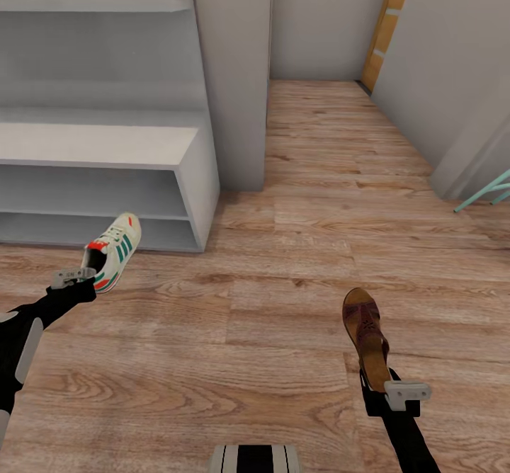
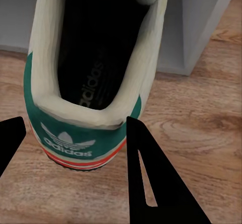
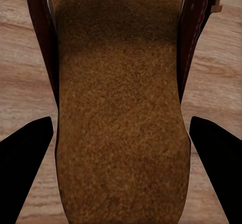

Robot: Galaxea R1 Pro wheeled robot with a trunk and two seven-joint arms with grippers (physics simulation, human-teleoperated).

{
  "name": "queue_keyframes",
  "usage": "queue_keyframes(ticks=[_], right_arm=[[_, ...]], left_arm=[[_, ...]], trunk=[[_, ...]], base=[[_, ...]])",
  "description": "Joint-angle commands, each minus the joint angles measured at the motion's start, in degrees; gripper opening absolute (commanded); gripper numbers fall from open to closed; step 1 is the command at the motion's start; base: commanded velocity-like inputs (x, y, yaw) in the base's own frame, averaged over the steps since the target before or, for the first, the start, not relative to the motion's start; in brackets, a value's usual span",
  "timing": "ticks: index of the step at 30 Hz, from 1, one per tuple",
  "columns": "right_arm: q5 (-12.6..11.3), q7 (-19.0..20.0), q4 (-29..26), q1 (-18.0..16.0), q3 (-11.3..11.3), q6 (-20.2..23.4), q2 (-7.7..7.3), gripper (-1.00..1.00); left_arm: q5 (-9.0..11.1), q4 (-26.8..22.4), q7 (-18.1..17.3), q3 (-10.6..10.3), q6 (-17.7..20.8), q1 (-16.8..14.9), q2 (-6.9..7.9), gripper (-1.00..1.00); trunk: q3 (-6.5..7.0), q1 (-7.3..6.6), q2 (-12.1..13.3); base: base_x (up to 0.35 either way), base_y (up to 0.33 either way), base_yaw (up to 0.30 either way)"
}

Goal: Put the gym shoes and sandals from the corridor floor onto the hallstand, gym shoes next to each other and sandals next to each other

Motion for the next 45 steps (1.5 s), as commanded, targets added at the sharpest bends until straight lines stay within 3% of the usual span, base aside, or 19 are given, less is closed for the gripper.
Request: queue_keyframes(ticks=[1, 19, 25, 27, 32, 45], right_arm=[[0.5, 0.0, 0.0, 0.0, -0.1, -0.1, 0.06, -1.0], [0.5, 0.0, 0.0, 0.0, -0.1, -0.1, 0.06, -1.0], [0.5, 0.0, 0.0, 0.0, -0.1, -0.2, 0.06, -1.0], [0.5, 0.0, 0.0, 0.0, -0.1, -0.1, 0.06, -1.0], [0.5, 0.0, 0.0, 0.0, -0.1, -0.1, 0.06, -1.0], [0.5, 0.0, 0.0, 0.0, -0.1, -0.1, 0.06, -1.0]], left_arm=[[0.5, 0.0, -0.2, 0.0, 0.5, 0.0, -0.01, -1.0], [0.9, 0.0, 0.0, 0.2, 0.1, 0.0, -0.37, -1.0], [1.8, 0.0, 0.0, 0.3, -0.1, 0.0, -0.78, -1.0], [3.2, 0.0, -0.2, 0.4, -0.2, 0.0, -0.84, -1.0], [4.6, 0.0, -0.4, 0.3, -1.1, 0.1, -0.87, -1.0], [5.3, 0.0, -0.6, 0.2, -3.8, 0.3, -0.89, -1.0]], trunk=[[-0.03, -0.01, 0.0], [-0.03, -0.01, 0.0], [-0.03, -0.01, 0.0], [-0.03, -0.01, 0.0], [-0.03, -0.01, 0.0], [-0.03, -0.01, 0.0]], base=[[0.0, 0.0, 0.0], [0.0, 0.0, 0.0], [0.0, 0.0, 0.0], [0.0, 0.0, 0.0], [0.0, 0.0, 0.0], [0.0, 0.0, 0.0]])
